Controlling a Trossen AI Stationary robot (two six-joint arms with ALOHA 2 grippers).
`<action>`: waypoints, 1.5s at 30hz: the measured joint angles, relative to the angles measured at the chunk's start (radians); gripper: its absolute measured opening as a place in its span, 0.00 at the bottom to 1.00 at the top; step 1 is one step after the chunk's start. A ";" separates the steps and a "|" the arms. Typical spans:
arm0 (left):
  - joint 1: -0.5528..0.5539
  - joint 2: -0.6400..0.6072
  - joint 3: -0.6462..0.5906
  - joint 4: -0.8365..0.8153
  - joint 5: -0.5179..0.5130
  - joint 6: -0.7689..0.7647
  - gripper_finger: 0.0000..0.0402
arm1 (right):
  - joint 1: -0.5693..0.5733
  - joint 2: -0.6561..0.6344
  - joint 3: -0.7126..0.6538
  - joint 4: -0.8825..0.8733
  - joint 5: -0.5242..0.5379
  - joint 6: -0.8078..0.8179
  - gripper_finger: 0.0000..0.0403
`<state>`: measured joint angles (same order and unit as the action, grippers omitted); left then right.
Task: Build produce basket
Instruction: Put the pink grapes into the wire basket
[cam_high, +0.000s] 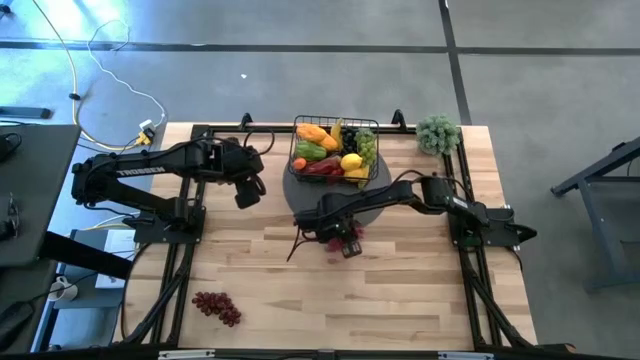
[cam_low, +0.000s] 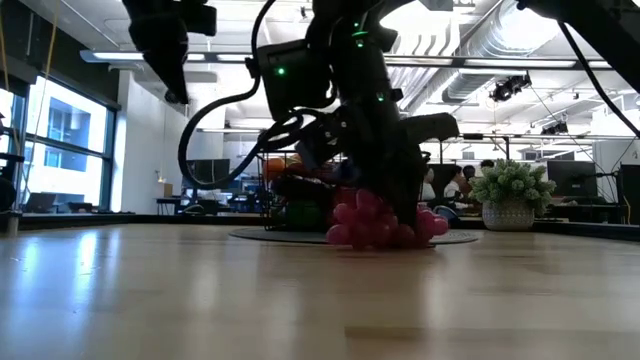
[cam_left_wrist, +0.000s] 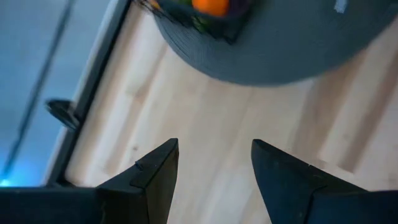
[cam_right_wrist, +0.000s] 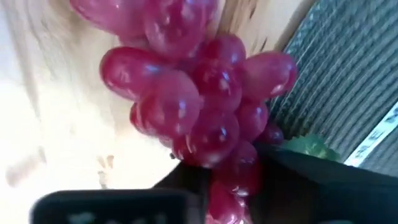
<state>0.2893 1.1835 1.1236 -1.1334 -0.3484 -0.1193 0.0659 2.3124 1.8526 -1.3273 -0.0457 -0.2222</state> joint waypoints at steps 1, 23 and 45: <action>0.000 0.000 0.000 0.018 -0.017 0.013 0.47 | -0.006 -0.004 -0.001 0.000 -0.016 0.017 0.09; 0.000 0.000 0.000 0.113 -0.053 0.228 0.47 | -0.112 -0.257 -0.003 0.046 -0.030 0.464 0.04; 0.001 0.000 0.000 0.153 -0.046 0.155 0.47 | -0.294 -0.459 -0.002 0.116 0.438 0.080 0.03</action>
<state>0.2905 1.1836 1.1233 -0.9804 -0.3939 0.0360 -0.2277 1.8530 1.8503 -1.2115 0.3921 -0.1425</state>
